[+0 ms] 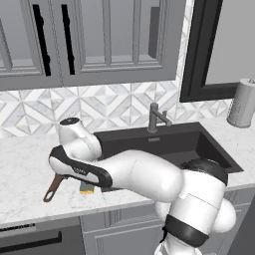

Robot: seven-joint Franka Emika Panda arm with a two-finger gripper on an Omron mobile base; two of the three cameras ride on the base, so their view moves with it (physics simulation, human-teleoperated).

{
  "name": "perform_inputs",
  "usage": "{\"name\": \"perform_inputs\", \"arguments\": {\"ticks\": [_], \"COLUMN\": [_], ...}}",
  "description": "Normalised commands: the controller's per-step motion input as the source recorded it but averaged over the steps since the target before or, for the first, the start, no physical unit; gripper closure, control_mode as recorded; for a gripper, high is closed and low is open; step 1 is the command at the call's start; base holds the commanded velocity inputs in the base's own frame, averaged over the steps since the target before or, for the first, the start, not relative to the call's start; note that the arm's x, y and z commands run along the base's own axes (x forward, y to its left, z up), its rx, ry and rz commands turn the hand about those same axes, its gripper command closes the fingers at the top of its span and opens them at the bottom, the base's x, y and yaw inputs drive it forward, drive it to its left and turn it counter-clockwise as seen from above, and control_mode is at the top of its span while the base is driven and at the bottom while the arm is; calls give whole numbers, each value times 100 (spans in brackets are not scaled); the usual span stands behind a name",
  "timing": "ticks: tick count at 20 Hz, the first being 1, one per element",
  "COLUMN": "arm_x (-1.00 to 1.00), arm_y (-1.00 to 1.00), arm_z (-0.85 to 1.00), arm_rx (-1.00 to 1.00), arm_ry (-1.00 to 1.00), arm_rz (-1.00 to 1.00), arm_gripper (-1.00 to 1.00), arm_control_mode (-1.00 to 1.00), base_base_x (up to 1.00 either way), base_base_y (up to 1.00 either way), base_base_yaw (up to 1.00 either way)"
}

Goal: Pick the pan and sponge and place them into the sink. Then turn on the water.

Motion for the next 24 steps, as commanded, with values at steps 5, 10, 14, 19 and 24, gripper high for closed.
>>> {"name": "perform_inputs", "arguments": {"ticks": [5,10,14,19,24], "arm_x": [48,28,14,3,7], "arm_y": [41,13,15,19,23], "arm_z": [-25,-29,-31,-29,-13], "arm_rx": [0,0,-2,-1,0], "arm_ry": [0,0,0,0,0], "arm_rz": [-9,-2,0,0,0], "arm_gripper": [-100,-100,-100,-100,-100], "arm_control_mode": [-100,-100,-100,-100,-100], "base_base_x": [0,0,0,0,0], "base_base_y": [0,0,0,0,0], "base_base_yaw": [0,0,0,0,0]}}
